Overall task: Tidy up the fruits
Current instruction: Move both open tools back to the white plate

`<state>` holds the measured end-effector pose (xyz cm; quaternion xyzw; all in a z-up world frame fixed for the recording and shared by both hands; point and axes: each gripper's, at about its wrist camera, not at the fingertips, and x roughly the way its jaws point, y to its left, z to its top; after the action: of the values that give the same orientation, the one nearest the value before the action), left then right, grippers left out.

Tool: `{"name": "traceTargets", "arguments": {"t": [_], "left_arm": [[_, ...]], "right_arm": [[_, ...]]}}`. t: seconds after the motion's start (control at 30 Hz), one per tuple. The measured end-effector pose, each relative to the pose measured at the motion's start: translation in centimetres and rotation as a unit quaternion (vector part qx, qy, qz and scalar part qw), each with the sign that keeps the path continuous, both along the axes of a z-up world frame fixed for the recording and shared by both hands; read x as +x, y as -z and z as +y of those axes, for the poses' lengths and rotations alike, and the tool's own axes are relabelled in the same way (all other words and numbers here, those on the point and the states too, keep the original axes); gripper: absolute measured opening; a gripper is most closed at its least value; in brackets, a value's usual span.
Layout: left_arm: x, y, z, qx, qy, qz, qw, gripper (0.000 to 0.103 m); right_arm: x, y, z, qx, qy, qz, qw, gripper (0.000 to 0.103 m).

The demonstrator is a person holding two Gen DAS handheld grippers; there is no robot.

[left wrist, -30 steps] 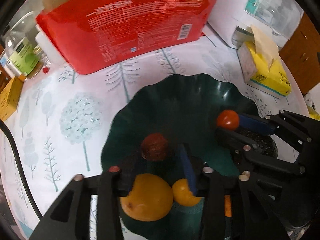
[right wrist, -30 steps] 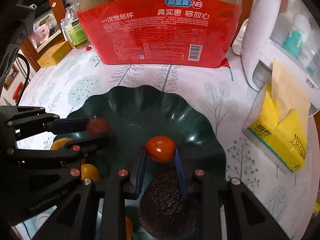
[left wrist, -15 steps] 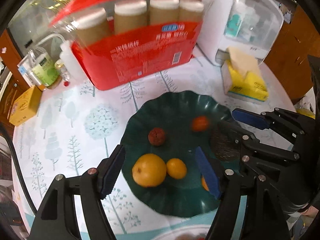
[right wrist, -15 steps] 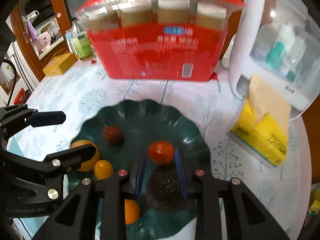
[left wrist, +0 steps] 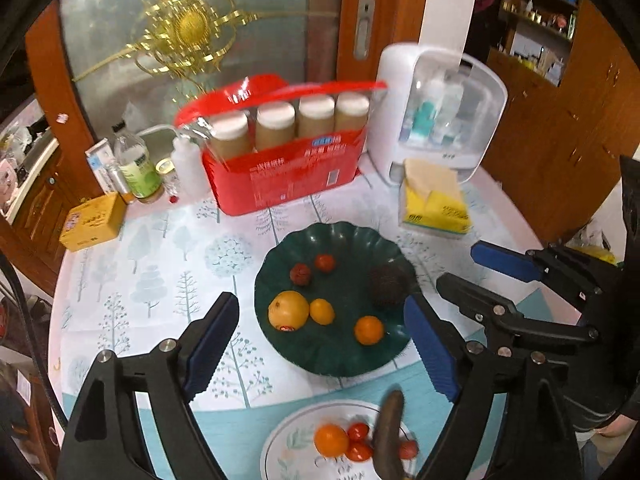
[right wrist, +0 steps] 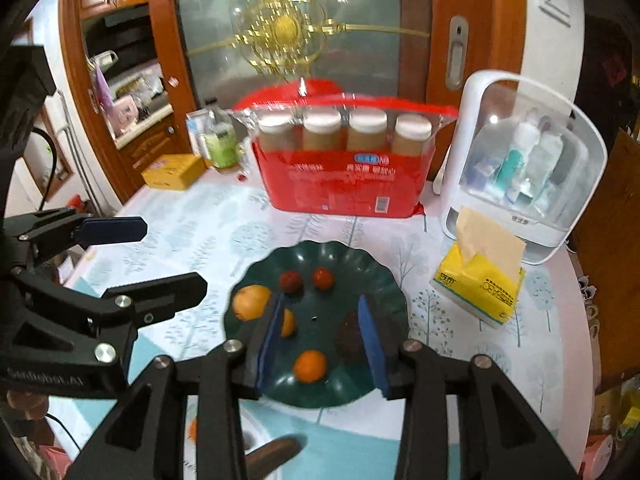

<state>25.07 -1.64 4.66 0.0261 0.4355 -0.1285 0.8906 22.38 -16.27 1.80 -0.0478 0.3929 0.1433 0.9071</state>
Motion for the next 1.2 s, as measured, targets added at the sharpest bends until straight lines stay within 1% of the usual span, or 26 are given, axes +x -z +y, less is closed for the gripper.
{"name": "traceTargets", "arguments": {"t": [0.13,0.23,0.33,0.47,0.6,0.73,0.83,0.97,1.1,1.2], "left_arm": [[-3.6,-2.5,0.5,0.002,-0.004,-0.029,0.9996,0.084],[-5.7,-3.5,0.7,0.004,-0.005,-0.04,0.9992,0.084],[-7.6,-3.7,0.9,0.0,-0.007,-0.041,0.9991,0.084],[-9.5,-2.9,1.2,-0.006,-0.011,-0.035,0.9993,0.084],[-10.8,-0.7,1.4,-0.004,-0.014,-0.02,0.9997,0.084],[-11.4,2.7,1.3,0.006,-0.015,0.005,0.9999,0.084],[-11.9,5.8,1.4,0.014,-0.021,0.025,0.9994,0.084],[-12.0,9.2,1.7,0.018,-0.026,0.046,0.9984,0.084],[-11.4,12.4,1.9,0.01,-0.025,0.076,0.9967,0.084],[-10.5,14.3,2.1,-0.011,-0.026,0.106,0.994,0.084]], "right_arm": [[-3.3,-1.9,-0.4,0.004,-0.006,-0.011,1.0,0.046],[-5.4,-2.7,-0.6,0.004,-0.011,-0.015,1.0,0.047],[-6.9,-2.8,-0.6,0.002,-0.016,-0.013,1.0,0.047],[-9.0,-2.3,-0.6,0.005,-0.025,-0.004,1.0,0.047],[-10.4,-0.4,-0.4,0.008,-0.036,0.021,0.999,0.047],[-11.2,2.4,-0.1,0.002,-0.037,0.045,0.998,0.047],[-11.3,4.6,-0.1,0.011,-0.033,0.069,0.997,0.047],[-11.3,7.6,-0.4,0.037,-0.017,0.11,0.993,0.047],[-11.0,10.4,-0.6,0.058,-0.001,0.145,0.988,0.047],[-10.7,12.4,-0.6,0.07,0.012,0.17,0.983,0.047]]}}
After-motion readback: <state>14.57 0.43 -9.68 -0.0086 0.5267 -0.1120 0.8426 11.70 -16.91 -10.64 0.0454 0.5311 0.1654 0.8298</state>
